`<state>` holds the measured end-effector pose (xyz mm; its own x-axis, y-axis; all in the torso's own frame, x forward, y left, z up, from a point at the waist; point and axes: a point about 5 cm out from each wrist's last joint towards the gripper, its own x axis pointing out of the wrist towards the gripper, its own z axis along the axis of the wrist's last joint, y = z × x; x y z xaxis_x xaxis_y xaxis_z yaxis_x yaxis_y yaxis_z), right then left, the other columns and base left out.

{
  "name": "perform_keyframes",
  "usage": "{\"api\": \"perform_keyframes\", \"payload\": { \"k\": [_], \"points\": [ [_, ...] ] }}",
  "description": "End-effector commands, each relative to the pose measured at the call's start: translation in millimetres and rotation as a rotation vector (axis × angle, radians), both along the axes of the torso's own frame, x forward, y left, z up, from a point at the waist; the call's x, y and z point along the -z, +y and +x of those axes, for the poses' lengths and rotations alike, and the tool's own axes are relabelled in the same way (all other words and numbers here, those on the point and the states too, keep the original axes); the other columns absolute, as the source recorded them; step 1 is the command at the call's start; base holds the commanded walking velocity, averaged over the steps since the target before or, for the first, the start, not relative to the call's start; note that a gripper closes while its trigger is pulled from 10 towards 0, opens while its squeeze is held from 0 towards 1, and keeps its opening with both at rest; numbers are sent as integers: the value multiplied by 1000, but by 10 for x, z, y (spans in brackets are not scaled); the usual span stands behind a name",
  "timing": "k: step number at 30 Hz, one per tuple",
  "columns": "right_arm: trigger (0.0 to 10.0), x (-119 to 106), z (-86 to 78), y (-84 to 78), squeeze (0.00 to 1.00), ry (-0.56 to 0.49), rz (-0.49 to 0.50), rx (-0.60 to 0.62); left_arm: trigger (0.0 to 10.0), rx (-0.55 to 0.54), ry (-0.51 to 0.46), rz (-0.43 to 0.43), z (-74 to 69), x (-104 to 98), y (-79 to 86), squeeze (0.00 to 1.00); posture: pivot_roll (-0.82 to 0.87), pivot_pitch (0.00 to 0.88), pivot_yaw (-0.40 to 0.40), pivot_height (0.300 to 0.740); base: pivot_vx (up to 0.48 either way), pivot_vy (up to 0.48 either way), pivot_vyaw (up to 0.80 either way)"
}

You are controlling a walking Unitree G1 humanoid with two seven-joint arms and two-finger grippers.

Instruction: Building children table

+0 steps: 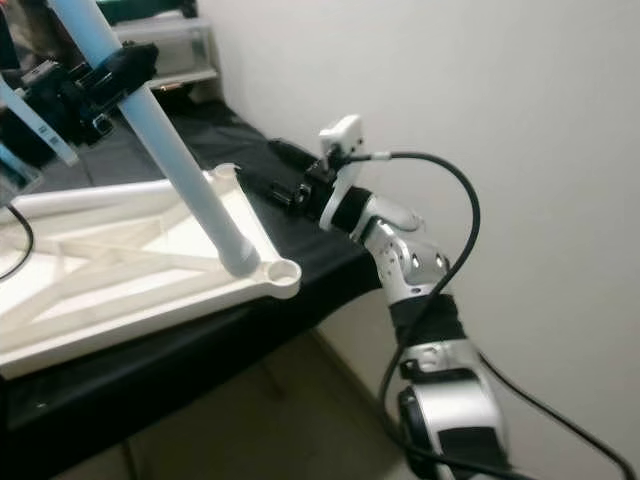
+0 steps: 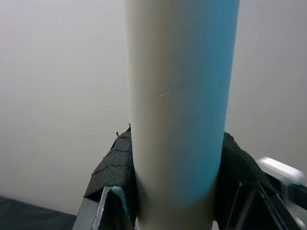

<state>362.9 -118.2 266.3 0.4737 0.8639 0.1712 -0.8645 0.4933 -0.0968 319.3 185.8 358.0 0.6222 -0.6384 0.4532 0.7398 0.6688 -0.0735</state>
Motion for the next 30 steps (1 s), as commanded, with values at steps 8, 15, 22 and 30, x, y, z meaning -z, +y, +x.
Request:
{"api": "perform_keyframes", "payload": {
  "k": [8,15,22,30],
  "points": [
    [10000,119,71,22,0,82,-171,-27,10000,39,-5,68,55,-28,-57,0,49,0,18,740,0,0,0],
    [10000,81,13,201,1000,123,-161,-125,10000,78,-1,75,97,4,-195,0,47,0,19,740,0,0,0],
    [10000,-10,-33,350,0,125,-129,-195,10000,126,-5,94,153,21,-359,0,43,0,27,740,0,0,0],
    [10000,22,-61,512,0,153,-190,-224,10000,151,-4,100,232,7,-467,0,43,0,30,740,0,0,0]
  ]
}}
